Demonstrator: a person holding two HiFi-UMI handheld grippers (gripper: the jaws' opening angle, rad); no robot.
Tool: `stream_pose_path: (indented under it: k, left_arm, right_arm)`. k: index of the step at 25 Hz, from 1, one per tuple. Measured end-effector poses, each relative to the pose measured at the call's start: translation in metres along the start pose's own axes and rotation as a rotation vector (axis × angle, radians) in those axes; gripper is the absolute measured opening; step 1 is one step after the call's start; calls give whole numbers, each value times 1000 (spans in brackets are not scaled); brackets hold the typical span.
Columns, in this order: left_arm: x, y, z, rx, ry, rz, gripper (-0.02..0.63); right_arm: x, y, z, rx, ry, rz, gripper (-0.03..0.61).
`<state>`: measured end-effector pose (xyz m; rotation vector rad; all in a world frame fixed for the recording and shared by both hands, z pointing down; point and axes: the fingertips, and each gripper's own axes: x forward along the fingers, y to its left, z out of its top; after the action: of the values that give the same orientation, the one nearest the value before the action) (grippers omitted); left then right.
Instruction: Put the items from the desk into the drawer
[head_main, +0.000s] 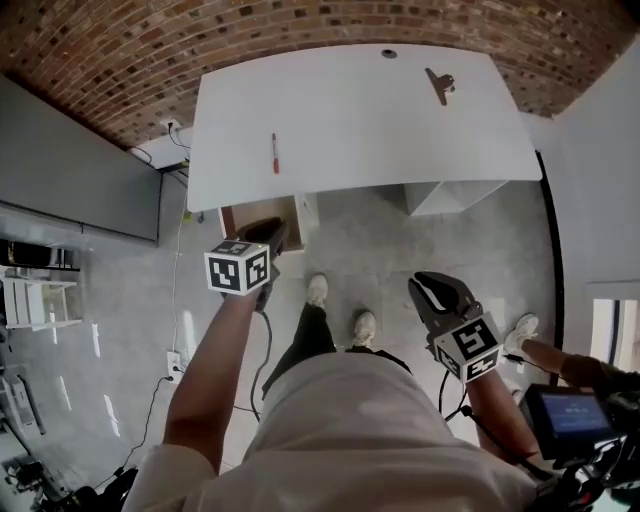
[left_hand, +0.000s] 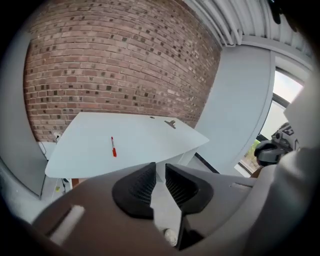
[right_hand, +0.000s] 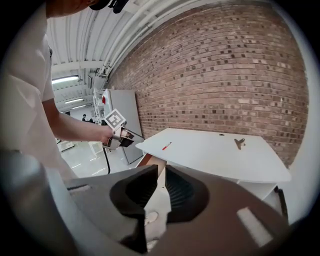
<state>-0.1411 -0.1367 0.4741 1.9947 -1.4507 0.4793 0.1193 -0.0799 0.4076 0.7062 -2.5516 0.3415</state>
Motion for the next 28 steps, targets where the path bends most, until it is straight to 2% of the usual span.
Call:
stream_pose_path:
  k: [7,13,22,28]
  left_arm:
    - [79,96,27,-32,103,70,71]
    - [135,158,48,-41,186,100,71]
    - [205,210,51,-51,293,107,71]
    - [230,234,46,-57,364,151,72]
  right_arm:
    - [21,-34,20,74,-20,-153,32]
    - [46,-44,36,133,3,-225,34]
    - [65,-52,25,223,61,-315,34]
    - [68,-60,24,254,72,-351,34]
